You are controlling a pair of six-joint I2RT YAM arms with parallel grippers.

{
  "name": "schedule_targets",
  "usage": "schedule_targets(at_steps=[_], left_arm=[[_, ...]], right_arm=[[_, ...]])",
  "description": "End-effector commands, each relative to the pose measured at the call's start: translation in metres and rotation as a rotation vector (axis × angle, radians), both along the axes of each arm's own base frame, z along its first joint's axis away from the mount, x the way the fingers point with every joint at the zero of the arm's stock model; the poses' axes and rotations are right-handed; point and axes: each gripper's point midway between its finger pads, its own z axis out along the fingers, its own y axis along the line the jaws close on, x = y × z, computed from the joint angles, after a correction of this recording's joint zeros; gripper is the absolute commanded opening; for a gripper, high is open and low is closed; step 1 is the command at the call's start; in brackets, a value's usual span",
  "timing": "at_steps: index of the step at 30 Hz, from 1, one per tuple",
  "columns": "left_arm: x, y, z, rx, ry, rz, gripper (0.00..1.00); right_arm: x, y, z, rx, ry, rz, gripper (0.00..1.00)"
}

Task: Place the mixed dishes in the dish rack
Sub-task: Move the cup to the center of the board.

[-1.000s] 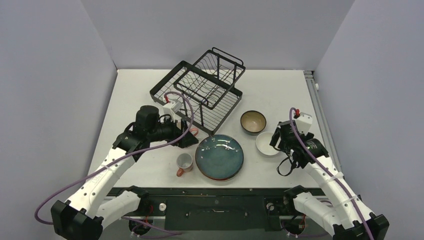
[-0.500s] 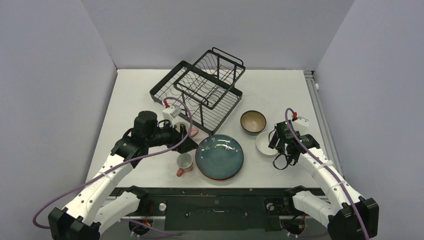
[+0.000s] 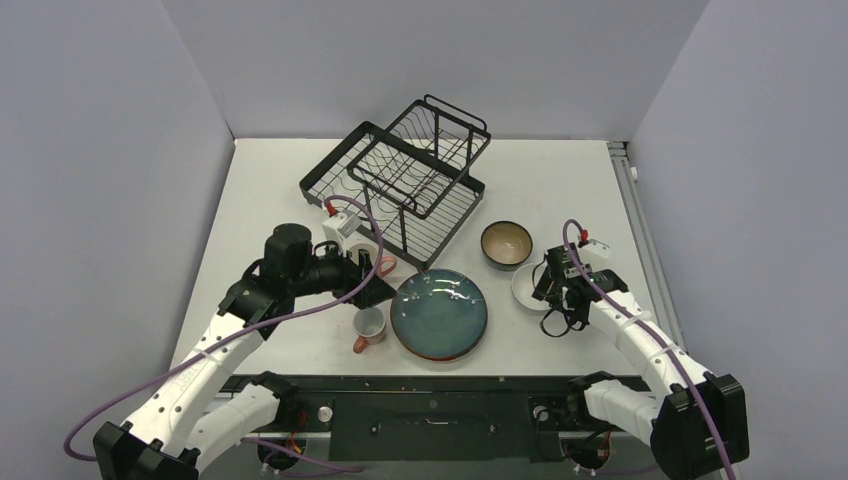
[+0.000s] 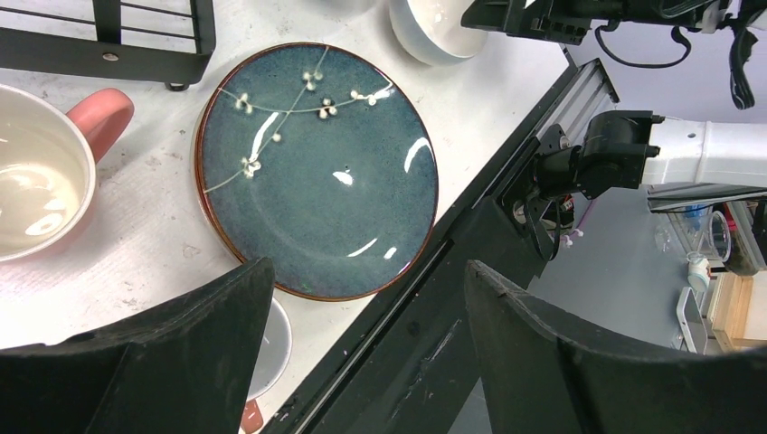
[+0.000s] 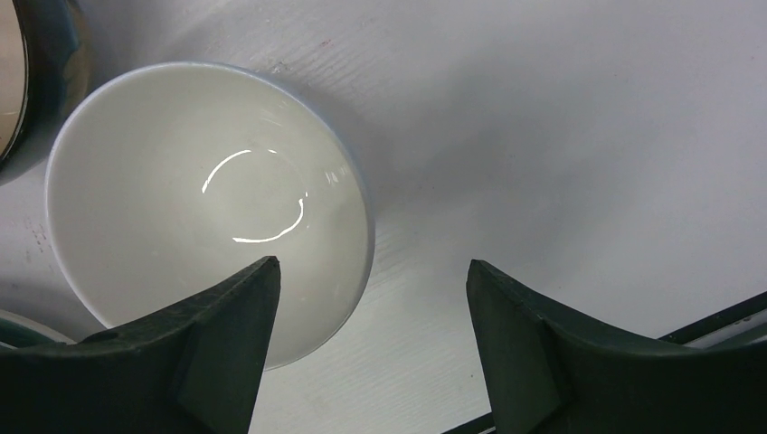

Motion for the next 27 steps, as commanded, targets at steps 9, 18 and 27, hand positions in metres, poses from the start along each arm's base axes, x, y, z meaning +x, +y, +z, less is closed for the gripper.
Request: schedule_targets(at_steps=[9, 18, 27], left_arm=[[0.001, 0.001, 0.011, -0.010, -0.066, 0.002, 0.76], [0.003, 0.005, 0.012, 0.000, -0.078, 0.024, 0.77], [0.005, 0.007, 0.012, 0.005, -0.088, 0.039, 0.79]], right_arm=[[0.017, -0.006, 0.016, -0.005, -0.091, -0.055, 0.70], [0.024, 0.020, 0.063, 0.049, -0.202, 0.050, 0.69], [0.026, 0.083, 0.098, 0.095, -0.268, 0.251, 0.67]])
